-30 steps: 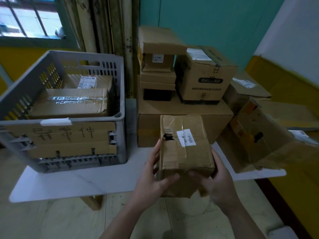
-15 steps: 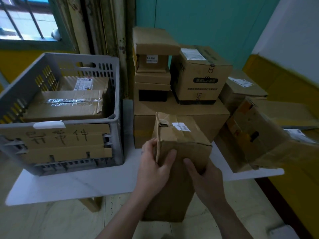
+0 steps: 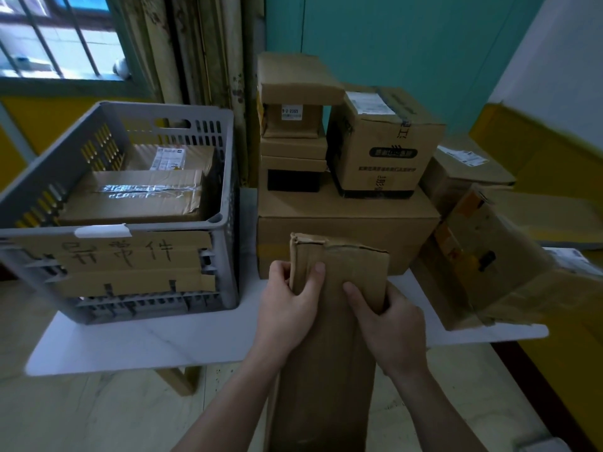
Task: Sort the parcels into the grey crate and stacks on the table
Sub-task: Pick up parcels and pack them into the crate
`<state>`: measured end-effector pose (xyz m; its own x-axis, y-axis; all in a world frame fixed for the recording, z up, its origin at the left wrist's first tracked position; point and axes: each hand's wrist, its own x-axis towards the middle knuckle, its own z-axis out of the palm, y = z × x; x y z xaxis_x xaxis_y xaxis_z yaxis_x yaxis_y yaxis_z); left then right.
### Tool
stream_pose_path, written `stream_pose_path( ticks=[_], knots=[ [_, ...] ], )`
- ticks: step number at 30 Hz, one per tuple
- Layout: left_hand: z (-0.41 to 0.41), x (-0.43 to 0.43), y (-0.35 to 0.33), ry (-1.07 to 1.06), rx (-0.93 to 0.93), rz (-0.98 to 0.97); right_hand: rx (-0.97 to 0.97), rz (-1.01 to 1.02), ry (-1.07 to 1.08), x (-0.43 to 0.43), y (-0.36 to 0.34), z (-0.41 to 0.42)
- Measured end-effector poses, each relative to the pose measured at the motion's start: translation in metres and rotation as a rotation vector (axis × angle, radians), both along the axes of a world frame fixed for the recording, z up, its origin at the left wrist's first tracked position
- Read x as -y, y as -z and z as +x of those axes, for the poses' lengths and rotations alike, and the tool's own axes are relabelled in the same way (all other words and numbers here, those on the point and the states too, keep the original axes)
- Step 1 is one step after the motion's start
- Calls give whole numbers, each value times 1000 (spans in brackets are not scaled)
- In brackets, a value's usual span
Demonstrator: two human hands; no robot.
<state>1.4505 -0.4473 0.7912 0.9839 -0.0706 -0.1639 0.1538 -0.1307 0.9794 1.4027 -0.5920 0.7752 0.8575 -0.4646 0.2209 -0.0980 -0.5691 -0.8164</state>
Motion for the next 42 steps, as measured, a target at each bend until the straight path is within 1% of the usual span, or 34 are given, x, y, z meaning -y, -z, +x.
stream_pose_path(
  ticks=[8,11,15,18,22,24,27,29,31,35,38,40,42],
  knots=[
    [-2,2,0,13,2,-6,-5,-12,-17,1,-3,0],
    [-4,1,0,42,8,-24,20,-6,-19,1,-4,-2],
    [-3,-2,-2,45,-17,-76,67,63,-27,5,0,-6],
    [2,-6,1,-4,-12,-48,68,121,-71,9,3,-10],
    [-1,-7,1,62,-73,-54,67,166,-109,9,0,-10],
    [-5,-7,2,78,-78,-52,52,171,-92,11,2,-10],
    [-11,-9,3,99,-90,-96,38,207,-8,19,2,-8],
    [-14,-11,6,104,-107,-135,20,249,61,25,0,-6],
    [-16,-13,11,158,-108,-167,-37,291,93,32,-3,-1],
    [-13,-22,20,385,-114,-146,-185,361,156,42,-3,13],
    [-14,-30,18,529,-151,-78,-262,497,180,46,-5,20],
    [-14,-31,15,544,-149,-16,-270,642,153,44,-10,19],
    [-14,-29,15,490,-149,1,-259,749,65,38,-15,15]
  ],
)
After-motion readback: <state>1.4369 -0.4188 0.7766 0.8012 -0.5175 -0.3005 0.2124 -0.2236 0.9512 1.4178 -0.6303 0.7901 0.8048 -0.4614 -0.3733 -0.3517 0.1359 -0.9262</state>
